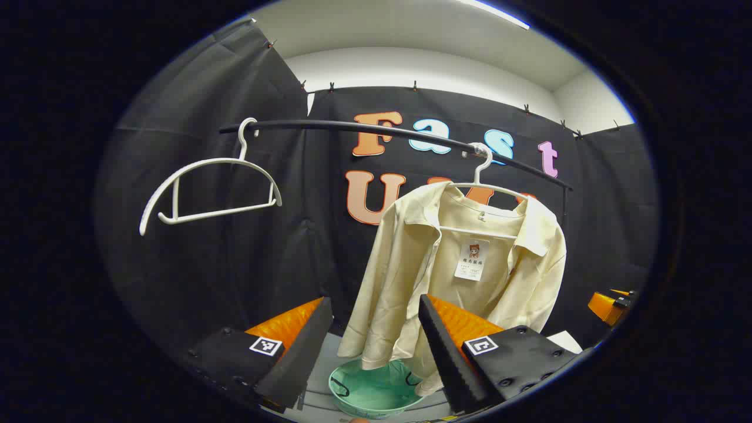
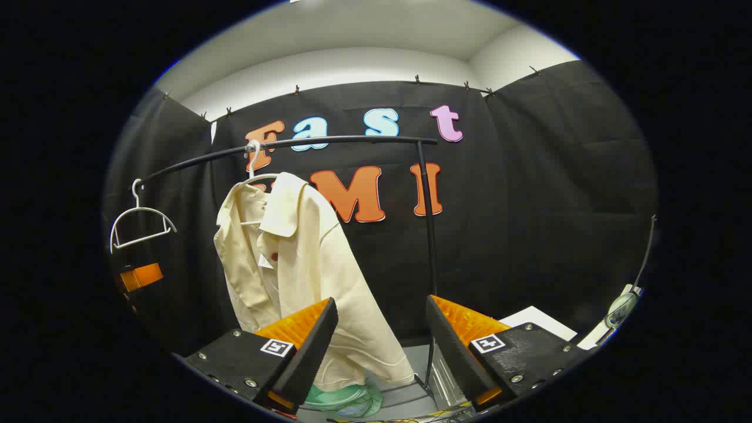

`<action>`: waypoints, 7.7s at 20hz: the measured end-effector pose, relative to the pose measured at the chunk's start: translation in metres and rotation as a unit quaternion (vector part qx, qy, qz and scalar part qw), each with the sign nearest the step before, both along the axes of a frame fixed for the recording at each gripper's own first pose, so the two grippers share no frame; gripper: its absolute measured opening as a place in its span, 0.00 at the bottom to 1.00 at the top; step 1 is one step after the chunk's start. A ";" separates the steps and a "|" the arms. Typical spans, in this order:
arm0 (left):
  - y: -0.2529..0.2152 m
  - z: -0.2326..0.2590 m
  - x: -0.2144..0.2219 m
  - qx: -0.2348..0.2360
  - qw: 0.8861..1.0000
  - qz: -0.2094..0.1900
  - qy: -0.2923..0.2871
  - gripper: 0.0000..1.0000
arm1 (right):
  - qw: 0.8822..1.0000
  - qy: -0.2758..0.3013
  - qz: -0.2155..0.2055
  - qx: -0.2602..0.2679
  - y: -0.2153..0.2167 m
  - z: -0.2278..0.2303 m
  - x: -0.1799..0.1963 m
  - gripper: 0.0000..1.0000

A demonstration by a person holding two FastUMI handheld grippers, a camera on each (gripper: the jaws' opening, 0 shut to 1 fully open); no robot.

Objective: Grasp the clothes on the hanger with both hands and then place them into the laundry hamper below.

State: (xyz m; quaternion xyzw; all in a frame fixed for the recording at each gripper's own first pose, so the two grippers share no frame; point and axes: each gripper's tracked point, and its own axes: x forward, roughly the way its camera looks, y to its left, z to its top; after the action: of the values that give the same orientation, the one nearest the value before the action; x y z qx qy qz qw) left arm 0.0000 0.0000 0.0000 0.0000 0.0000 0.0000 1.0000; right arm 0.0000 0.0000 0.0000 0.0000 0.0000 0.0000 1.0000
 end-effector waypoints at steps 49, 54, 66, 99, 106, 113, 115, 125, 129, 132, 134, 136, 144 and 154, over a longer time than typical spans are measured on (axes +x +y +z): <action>0.098 -0.008 0.060 -0.008 0.998 -0.059 0.027 0.97 | 0.999 -0.002 -0.022 -0.040 0.182 0.002 0.076 0.94; 0.109 -0.011 0.059 -0.019 0.998 -0.046 0.035 0.97 | 0.999 0.008 -0.032 -0.040 0.186 -0.005 0.101 0.94; 0.118 -0.013 0.061 -0.011 0.999 -0.024 0.034 0.97 | 0.996 0.005 -0.081 -0.046 0.178 -0.001 0.157 0.89; 0.012 -0.030 0.092 -0.021 0.988 -0.139 0.064 0.94 | 0.999 0.020 -0.038 -0.022 0.137 0.010 0.114 0.00; -0.041 -0.022 0.105 -0.025 0.982 -0.179 0.059 0.97 | 0.999 0.021 -0.036 -0.016 0.129 0.016 0.107 0.00; -0.073 -0.019 0.144 -0.010 0.982 -0.182 0.050 0.97 | 0.999 0.026 -0.032 -0.012 0.127 0.017 0.106 0.00; -0.080 -0.016 0.159 -0.005 0.983 -0.178 0.044 0.97 | 0.999 0.027 -0.031 -0.011 0.126 0.018 0.106 0.00; -0.097 -0.034 0.226 -0.003 0.986 -0.157 0.056 1.00 | 0.999 0.029 -0.024 -0.011 0.121 0.021 0.102 0.00; -0.101 -0.042 0.237 0.004 0.986 -0.159 0.060 0.97 | 0.999 0.029 -0.022 -0.010 0.119 0.025 0.099 0.00; -0.102 -0.042 0.243 0.008 0.986 -0.154 0.058 1.00 | 0.999 0.028 -0.022 -0.014 0.120 0.026 0.098 0.00; -0.102 -0.045 0.245 0.009 0.986 -0.157 0.058 0.99 | 0.999 0.028 -0.021 -0.015 0.121 0.028 0.097 0.00; -0.102 -0.044 0.245 0.002 0.986 -0.156 0.059 0.87 | 0.999 0.025 -0.024 -0.013 0.119 0.031 0.096 0.00; -0.075 -0.047 0.249 0.006 0.989 -0.127 0.076 0.27 | 1.000 0.006 -0.028 -0.011 0.109 0.052 0.092 0.00; -0.037 0.000 0.249 0.026 0.991 -0.124 0.039 0.12 | 0.998 -0.044 -0.050 -0.023 0.080 0.101 0.094 0.00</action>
State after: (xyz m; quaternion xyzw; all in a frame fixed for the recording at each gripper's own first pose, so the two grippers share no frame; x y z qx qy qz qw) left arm 0.2488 -0.0368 0.0003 0.0256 0.0389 -0.1243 0.9912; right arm 0.0937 0.0797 0.1014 -0.0229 -0.0439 -0.0499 0.9975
